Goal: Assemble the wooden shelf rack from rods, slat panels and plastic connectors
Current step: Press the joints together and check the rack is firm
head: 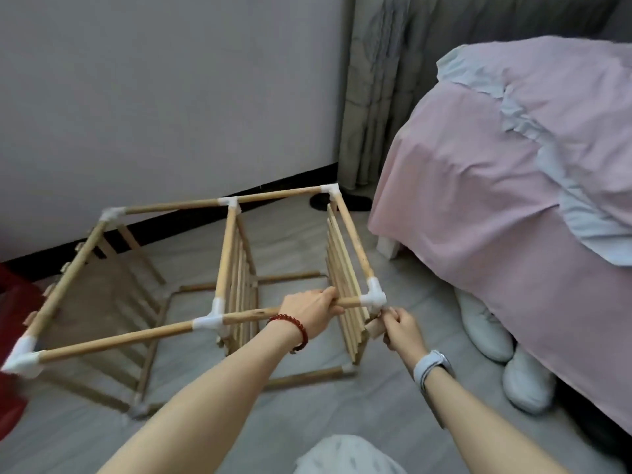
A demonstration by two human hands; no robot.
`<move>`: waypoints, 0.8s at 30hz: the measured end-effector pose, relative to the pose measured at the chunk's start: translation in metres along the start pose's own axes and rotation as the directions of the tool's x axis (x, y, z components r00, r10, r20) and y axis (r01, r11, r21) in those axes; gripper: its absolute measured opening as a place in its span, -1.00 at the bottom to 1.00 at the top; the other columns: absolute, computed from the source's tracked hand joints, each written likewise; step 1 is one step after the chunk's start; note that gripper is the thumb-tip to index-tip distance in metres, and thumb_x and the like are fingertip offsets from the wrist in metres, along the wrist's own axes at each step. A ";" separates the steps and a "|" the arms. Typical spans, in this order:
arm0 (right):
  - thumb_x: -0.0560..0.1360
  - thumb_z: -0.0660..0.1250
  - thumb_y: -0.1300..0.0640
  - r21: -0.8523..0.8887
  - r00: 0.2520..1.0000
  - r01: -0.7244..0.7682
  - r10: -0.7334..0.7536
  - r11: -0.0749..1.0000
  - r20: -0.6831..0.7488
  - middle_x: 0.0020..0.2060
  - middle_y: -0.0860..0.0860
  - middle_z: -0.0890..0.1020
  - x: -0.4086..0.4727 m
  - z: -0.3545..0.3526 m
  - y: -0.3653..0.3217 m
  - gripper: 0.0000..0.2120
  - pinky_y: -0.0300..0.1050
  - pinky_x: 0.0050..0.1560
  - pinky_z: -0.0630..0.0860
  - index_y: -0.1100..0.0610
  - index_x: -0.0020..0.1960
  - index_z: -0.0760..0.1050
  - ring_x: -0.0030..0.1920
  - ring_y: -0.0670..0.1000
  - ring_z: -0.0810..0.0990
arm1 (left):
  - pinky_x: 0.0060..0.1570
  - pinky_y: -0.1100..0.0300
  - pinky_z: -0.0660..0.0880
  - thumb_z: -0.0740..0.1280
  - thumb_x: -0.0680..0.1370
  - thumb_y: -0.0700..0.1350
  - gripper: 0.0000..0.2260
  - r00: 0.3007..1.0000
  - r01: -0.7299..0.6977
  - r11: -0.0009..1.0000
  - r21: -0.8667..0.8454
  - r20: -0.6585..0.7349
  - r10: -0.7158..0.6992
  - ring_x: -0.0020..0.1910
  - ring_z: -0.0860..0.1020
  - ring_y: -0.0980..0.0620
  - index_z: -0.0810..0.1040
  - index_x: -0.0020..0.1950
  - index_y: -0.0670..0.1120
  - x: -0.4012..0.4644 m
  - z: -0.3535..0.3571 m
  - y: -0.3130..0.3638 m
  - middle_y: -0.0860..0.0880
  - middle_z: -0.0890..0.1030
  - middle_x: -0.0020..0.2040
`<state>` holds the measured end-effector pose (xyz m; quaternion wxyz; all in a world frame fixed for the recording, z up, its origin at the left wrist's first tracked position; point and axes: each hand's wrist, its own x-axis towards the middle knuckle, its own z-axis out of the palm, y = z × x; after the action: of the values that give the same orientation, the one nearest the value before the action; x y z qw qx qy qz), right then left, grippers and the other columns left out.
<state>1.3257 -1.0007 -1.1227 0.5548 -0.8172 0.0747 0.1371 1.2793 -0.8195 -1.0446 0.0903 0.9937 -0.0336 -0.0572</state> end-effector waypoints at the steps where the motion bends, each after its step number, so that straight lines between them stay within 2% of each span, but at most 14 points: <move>1: 0.57 0.18 0.10 -0.032 1.000 0.016 -0.016 0.999 -0.001 -0.28 0.10 0.51 -0.002 -0.004 0.003 -0.81 -0.17 -0.37 0.32 0.16 -0.17 0.41 -0.37 0.03 0.44 | -0.16 0.08 0.43 0.05 0.62 0.12 -0.71 1.000 -0.003 1.000 0.018 -0.007 0.003 -0.04 0.55 -0.08 0.38 0.13 -0.04 0.000 0.005 0.000 -0.02 0.55 0.03; 4: 0.59 0.16 0.05 -0.246 0.980 0.173 -0.191 0.954 -0.054 -0.24 0.03 0.53 -0.013 -0.030 -0.006 -0.78 -0.10 -0.19 0.34 0.15 -0.17 0.29 -0.17 0.12 0.50 | -0.29 0.14 0.35 0.01 0.62 0.14 -0.71 0.996 -0.033 0.996 0.087 -0.076 0.039 -0.13 0.56 -0.06 0.36 0.12 -0.01 -0.001 0.014 -0.001 0.01 0.55 -0.01; 7: 0.59 0.13 -0.02 -0.407 0.916 0.352 -0.399 0.843 -0.033 -0.18 0.04 0.60 -0.019 -0.053 -0.047 -0.76 0.00 -0.10 0.41 0.14 -0.10 0.27 -0.09 0.17 0.53 | -0.32 0.15 0.34 -0.02 0.62 0.15 -0.71 0.985 -0.047 0.990 0.136 -0.160 0.068 -0.16 0.54 -0.04 0.37 0.08 0.00 -0.003 0.021 -0.002 0.02 0.54 -0.06; 11: 0.60 0.13 -0.01 -0.553 0.794 0.474 -0.604 0.685 -0.069 -0.21 0.07 0.48 -0.029 -0.070 -0.128 -0.79 -0.01 -0.19 0.35 0.15 0.03 0.28 -0.18 0.17 0.45 | -0.33 0.17 0.27 -0.01 0.62 0.14 -0.71 0.969 -0.052 0.989 0.136 -0.231 0.083 -0.14 0.52 -0.03 0.39 0.06 0.01 -0.005 0.027 0.000 0.03 0.54 -0.10; 13: 0.60 0.15 0.04 -0.539 0.700 0.514 -0.690 0.667 -0.186 -0.26 0.06 0.47 -0.038 -0.062 -0.142 -0.79 -0.07 -0.28 0.27 0.20 0.07 0.31 -0.28 0.11 0.40 | -0.34 0.18 0.26 -0.02 0.62 0.14 -0.71 0.967 -0.054 0.990 0.132 -0.239 0.084 -0.17 0.51 0.00 0.39 0.06 0.01 -0.004 0.028 -0.002 0.04 0.53 -0.12; 14: 0.59 0.16 0.06 -0.554 0.663 0.533 -0.723 0.640 -0.197 -0.32 0.06 0.48 -0.040 -0.054 -0.135 -0.81 -0.10 -0.36 0.22 0.20 0.03 0.31 -0.35 0.11 0.42 | -0.35 0.18 0.27 -0.02 0.62 0.15 -0.71 0.967 -0.054 0.990 0.134 -0.239 0.085 -0.20 0.49 0.01 0.38 0.05 0.02 -0.004 0.028 -0.002 0.05 0.51 -0.14; 15: 0.57 0.17 0.05 -0.633 0.650 0.521 -0.747 0.573 -0.142 -0.41 0.06 0.48 -0.043 -0.042 -0.114 -0.83 -0.12 -0.46 0.15 0.16 -0.02 0.29 -0.44 0.12 0.47 | -0.35 0.19 0.28 -0.02 0.62 0.15 -0.71 0.971 -0.056 0.989 0.135 -0.225 0.086 -0.23 0.48 0.03 0.38 0.05 0.02 -0.004 0.028 -0.003 0.06 0.49 -0.16; 16: 0.55 0.16 0.01 -0.725 0.672 0.489 -0.739 0.485 -0.041 -0.48 0.06 0.50 -0.047 -0.029 -0.091 -0.82 -0.15 -0.52 0.10 0.12 -0.06 0.25 -0.49 0.15 0.51 | -0.35 0.19 0.31 -0.02 0.62 0.15 -0.71 0.976 -0.059 0.990 0.128 -0.199 0.084 -0.25 0.47 0.03 0.38 0.06 0.02 -0.004 0.028 -0.001 0.07 0.47 -0.17; 18: 0.57 0.12 -0.02 -0.806 0.759 0.465 -0.633 0.367 0.150 -0.41 0.11 0.59 -0.048 -0.023 -0.069 -0.81 -0.12 -0.48 0.18 0.10 -0.03 0.25 -0.36 0.23 0.60 | -0.33 0.18 0.35 -0.01 0.62 0.15 -0.71 0.983 -0.073 0.990 0.123 -0.159 0.092 -0.23 0.52 0.00 0.38 0.07 0.01 -0.004 0.031 0.002 0.05 0.50 -0.15; 19: 0.59 0.12 -0.01 -0.797 0.783 0.472 -0.594 0.377 0.183 -0.33 0.14 0.61 -0.042 -0.028 -0.076 -0.80 -0.09 -0.43 0.22 0.13 0.03 0.29 -0.27 0.25 0.60 | -0.32 0.18 0.35 -0.01 0.62 0.15 -0.71 0.984 -0.069 0.991 0.117 -0.154 0.086 -0.21 0.54 -0.02 0.38 0.07 0.01 -0.002 0.029 0.002 0.04 0.53 -0.12; 20: 0.60 0.12 0.00 -0.769 0.772 0.489 -0.615 0.412 0.161 -0.30 0.16 0.60 -0.035 -0.033 -0.089 -0.77 -0.08 -0.41 0.24 0.17 0.08 0.32 -0.24 0.26 0.59 | -0.32 0.18 0.34 -0.01 0.62 0.15 -0.70 0.983 -0.064 0.992 0.111 -0.162 0.082 -0.19 0.55 -0.02 0.38 0.07 0.00 0.001 0.027 0.001 0.04 0.54 -0.11; 21: 0.59 0.13 0.01 -0.707 0.763 0.485 -0.644 0.515 0.055 -0.30 0.17 0.58 -0.030 -0.042 -0.104 -0.74 -0.07 -0.38 0.27 0.21 0.11 0.33 -0.27 0.26 0.55 | -0.33 0.18 0.32 -0.02 0.62 0.15 -0.70 0.984 -0.064 0.992 0.110 -0.158 0.081 -0.18 0.55 -0.03 0.38 0.07 0.00 0.002 0.025 -0.001 0.04 0.55 -0.10; 23: 0.57 0.13 -0.02 -0.499 0.673 0.571 -0.720 0.652 -0.170 -0.32 0.10 0.52 -0.029 -0.045 -0.125 -0.70 -0.05 -0.34 0.31 0.23 0.06 0.34 -0.34 0.20 0.44 | -0.34 0.17 0.30 -0.02 0.61 0.16 -0.69 0.983 -0.065 0.992 0.110 -0.161 0.083 -0.18 0.55 -0.02 0.38 0.06 0.00 0.003 0.025 -0.006 0.04 0.55 -0.10; 24: 0.56 0.12 -0.04 -0.470 0.687 0.574 -0.707 0.671 -0.170 -0.32 0.07 0.52 -0.034 -0.039 -0.123 -0.71 -0.05 -0.32 0.33 0.21 0.01 0.32 -0.34 0.18 0.45 | -0.34 0.17 0.30 -0.02 0.61 0.17 -0.69 0.985 -0.061 0.992 0.106 -0.156 0.078 -0.19 0.55 -0.02 0.38 0.07 0.00 0.003 0.025 -0.007 0.04 0.55 -0.11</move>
<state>1.3330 -0.9923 -0.9895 0.3759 -0.8912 -0.1558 -0.2007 1.2795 -0.8172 -1.0707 0.0444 0.9966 -0.0638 0.0277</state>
